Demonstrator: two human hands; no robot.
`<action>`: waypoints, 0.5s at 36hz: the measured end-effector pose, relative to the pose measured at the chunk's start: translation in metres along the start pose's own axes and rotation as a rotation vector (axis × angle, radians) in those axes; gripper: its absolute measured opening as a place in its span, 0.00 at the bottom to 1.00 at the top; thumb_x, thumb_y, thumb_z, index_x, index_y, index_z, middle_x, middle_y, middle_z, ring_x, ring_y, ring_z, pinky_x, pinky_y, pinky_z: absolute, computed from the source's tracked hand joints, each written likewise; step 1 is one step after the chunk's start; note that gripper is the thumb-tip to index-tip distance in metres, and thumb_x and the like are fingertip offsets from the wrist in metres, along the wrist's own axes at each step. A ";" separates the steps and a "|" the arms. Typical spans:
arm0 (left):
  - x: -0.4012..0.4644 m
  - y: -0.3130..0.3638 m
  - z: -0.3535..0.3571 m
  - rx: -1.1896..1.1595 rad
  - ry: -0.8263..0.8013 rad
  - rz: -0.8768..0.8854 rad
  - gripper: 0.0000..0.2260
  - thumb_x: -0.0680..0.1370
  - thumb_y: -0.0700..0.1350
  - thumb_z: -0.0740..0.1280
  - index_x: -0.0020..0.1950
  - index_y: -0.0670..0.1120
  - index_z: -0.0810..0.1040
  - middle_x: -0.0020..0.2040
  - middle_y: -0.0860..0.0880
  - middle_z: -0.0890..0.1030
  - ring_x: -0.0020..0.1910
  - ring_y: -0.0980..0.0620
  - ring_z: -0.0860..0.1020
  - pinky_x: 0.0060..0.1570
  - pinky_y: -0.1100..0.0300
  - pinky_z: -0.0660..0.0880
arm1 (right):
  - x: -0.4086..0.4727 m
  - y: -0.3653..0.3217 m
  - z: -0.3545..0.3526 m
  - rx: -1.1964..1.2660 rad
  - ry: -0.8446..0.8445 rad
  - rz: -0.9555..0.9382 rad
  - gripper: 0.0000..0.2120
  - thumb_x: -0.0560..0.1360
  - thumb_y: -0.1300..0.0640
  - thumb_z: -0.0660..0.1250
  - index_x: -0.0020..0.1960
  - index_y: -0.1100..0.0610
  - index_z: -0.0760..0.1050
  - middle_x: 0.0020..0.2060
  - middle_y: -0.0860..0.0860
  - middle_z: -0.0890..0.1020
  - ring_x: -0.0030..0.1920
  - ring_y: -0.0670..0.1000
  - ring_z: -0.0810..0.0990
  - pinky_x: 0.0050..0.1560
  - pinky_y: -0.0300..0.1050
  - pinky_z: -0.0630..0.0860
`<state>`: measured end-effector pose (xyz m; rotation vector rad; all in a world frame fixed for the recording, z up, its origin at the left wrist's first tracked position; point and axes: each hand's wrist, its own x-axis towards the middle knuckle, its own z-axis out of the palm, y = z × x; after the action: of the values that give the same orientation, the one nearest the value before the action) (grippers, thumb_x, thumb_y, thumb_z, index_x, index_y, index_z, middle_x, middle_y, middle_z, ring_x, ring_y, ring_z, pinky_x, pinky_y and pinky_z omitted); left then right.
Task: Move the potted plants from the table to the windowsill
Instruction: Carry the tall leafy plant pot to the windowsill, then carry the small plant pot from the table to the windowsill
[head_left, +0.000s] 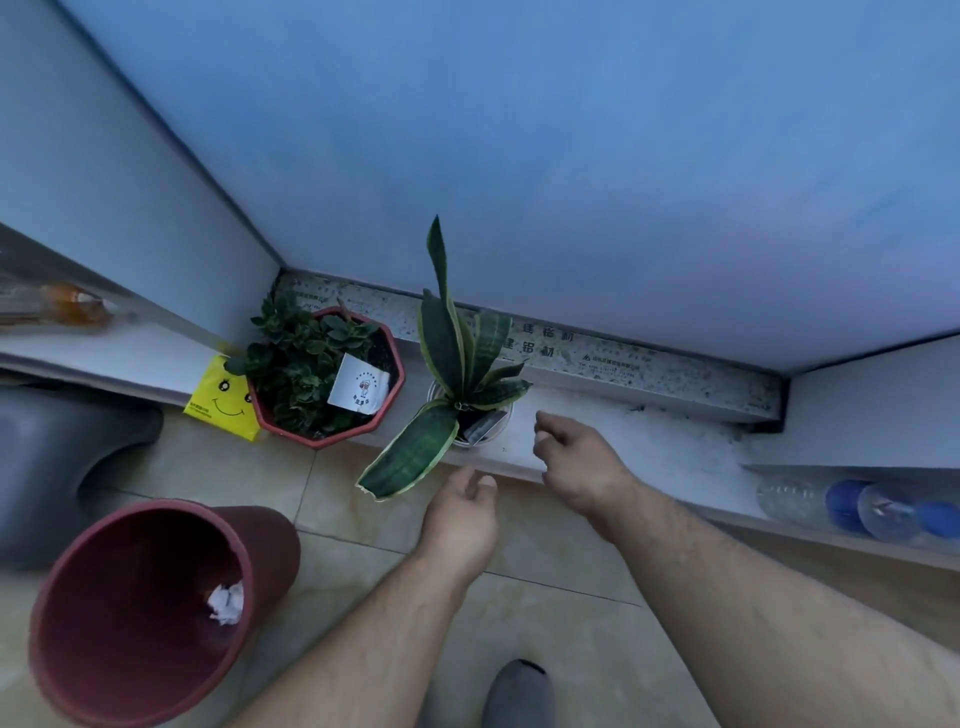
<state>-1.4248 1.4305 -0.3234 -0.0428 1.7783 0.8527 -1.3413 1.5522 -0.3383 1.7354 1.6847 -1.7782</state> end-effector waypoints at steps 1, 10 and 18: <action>-0.006 0.001 -0.001 0.006 -0.009 0.015 0.18 0.83 0.48 0.59 0.73 0.48 0.70 0.61 0.50 0.77 0.63 0.48 0.77 0.66 0.46 0.74 | -0.006 0.003 -0.003 0.004 0.001 0.001 0.18 0.83 0.56 0.59 0.72 0.50 0.72 0.64 0.45 0.76 0.64 0.50 0.75 0.68 0.50 0.74; -0.124 0.063 -0.023 -0.004 0.072 0.167 0.17 0.82 0.51 0.61 0.71 0.53 0.71 0.63 0.52 0.78 0.63 0.52 0.77 0.67 0.44 0.73 | -0.139 -0.049 -0.058 0.123 0.035 -0.010 0.24 0.81 0.50 0.62 0.76 0.53 0.68 0.70 0.46 0.74 0.70 0.48 0.73 0.74 0.55 0.69; -0.311 0.150 -0.054 0.075 0.074 0.286 0.21 0.81 0.53 0.61 0.75 0.53 0.67 0.66 0.53 0.75 0.66 0.52 0.74 0.68 0.45 0.71 | -0.344 -0.125 -0.135 0.092 0.076 -0.080 0.24 0.82 0.51 0.62 0.77 0.53 0.66 0.72 0.48 0.73 0.70 0.47 0.73 0.74 0.54 0.69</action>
<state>-1.4111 1.3960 0.0236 0.2371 1.9130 0.9968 -1.2388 1.5044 0.0348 1.8188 1.7514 -1.8753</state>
